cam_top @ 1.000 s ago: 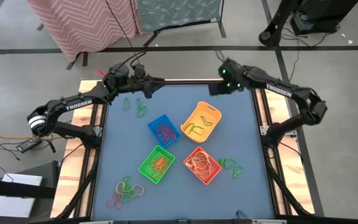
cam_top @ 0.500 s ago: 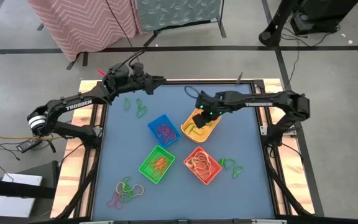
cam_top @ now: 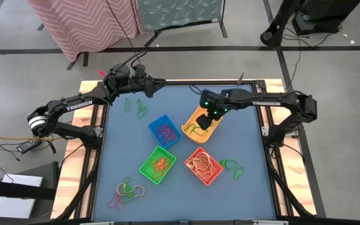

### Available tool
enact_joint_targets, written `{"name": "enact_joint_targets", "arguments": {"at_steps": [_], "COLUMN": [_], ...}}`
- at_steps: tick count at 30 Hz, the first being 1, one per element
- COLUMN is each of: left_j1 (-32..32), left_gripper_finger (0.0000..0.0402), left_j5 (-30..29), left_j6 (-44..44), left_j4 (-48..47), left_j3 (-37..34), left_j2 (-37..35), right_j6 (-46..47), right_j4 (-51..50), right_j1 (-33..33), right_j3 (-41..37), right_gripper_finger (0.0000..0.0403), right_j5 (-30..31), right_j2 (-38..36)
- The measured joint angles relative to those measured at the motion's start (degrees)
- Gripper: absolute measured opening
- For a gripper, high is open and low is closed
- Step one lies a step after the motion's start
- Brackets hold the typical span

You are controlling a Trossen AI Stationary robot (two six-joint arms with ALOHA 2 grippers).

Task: Sort rubber bands into baskets
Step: Put the green rubber band into the yellow bin

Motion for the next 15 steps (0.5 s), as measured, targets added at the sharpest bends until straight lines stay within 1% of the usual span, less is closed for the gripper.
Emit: {"name": "enact_joint_targets", "arguments": {"at_steps": [3, 7, 9, 11, 13, 15], "left_j1": [0.00, 0.00, 0.00, 0.00, 0.00, 0.00], "left_gripper_finger": [0.0206, 0.0206, 0.0206, 0.0206, 0.0206, 0.0206], "left_j5": [0.00, 0.00, 0.00, 0.01, 0.07, 0.09], "left_j6": [2.48, 2.85, 2.86, 2.88, 2.93, 2.95], "left_j4": [0.00, 0.00, 0.00, 0.00, 0.00, 0.00], "left_j3": [0.00, 0.00, 0.00, 0.00, 0.00, 0.00], "left_j2": [0.00, 0.00, 0.00, 0.00, 0.00, 0.00], "right_j6": [-0.23, 2.06, 2.31, 0.83, -1.33, -3.13], "right_j4": [-0.13, -0.65, -2.03, -4.95, -8.63, -13.41], "right_j1": [0.55, 1.22, 1.53, 2.71, 4.99, 7.96], "right_j3": [0.02, 0.02, 0.02, 0.02, 0.04, 0.02], "right_gripper_finger": [0.0277, 0.0290, 0.0289, 0.0285, 0.0280, 0.0276], "right_j5": [-0.64, -0.37, -2.95, -7.25, -10.81, -12.44], "right_j2": [-2.74, -3.87, -3.87, -3.87, -4.07, -4.39]}}
